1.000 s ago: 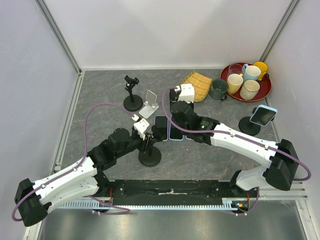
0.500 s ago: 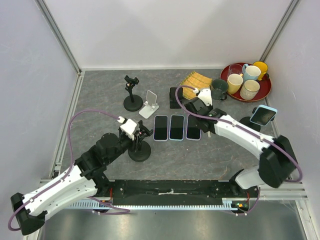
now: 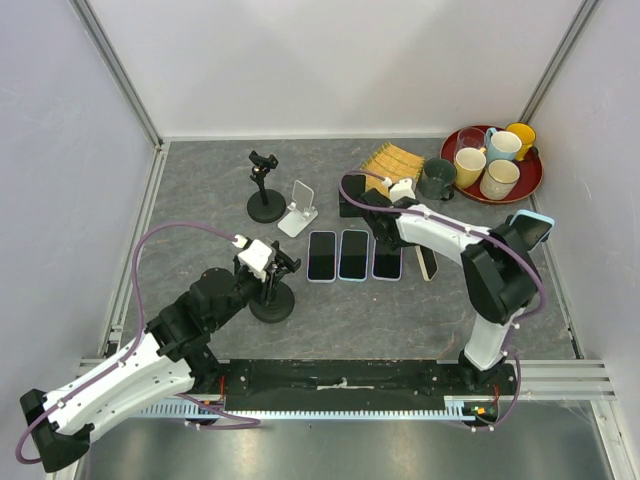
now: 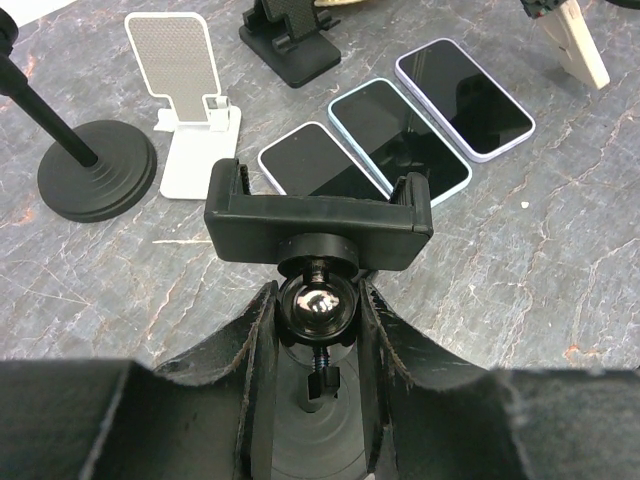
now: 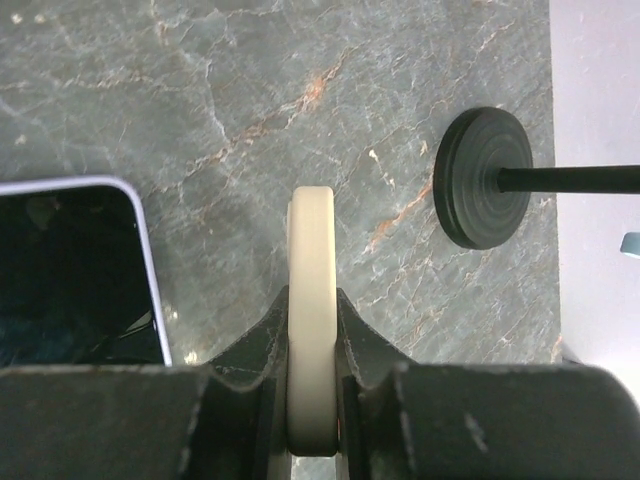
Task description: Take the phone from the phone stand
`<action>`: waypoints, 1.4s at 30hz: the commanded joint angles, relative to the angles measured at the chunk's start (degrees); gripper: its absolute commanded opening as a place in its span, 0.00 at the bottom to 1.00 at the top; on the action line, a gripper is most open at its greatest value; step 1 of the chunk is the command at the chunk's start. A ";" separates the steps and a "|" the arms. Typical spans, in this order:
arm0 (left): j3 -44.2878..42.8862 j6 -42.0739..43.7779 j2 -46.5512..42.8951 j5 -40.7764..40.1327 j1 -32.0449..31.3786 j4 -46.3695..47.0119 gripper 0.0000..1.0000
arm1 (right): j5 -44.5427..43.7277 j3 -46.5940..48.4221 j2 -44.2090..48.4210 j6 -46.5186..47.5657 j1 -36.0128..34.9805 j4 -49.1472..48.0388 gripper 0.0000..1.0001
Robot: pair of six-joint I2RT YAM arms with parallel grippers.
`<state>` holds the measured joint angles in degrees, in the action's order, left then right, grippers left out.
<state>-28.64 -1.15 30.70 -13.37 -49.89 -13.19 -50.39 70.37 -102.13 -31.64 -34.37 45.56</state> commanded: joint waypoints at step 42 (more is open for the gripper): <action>-2.38 2.99 1.03 0.71 0.14 4.58 0.02 | 17.43 -9.37 4.48 -3.87 8.27 -11.46 0.60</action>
<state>-28.64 -0.14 32.27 -12.95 -49.89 -14.26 -35.44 61.54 -100.64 -34.79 -26.33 35.38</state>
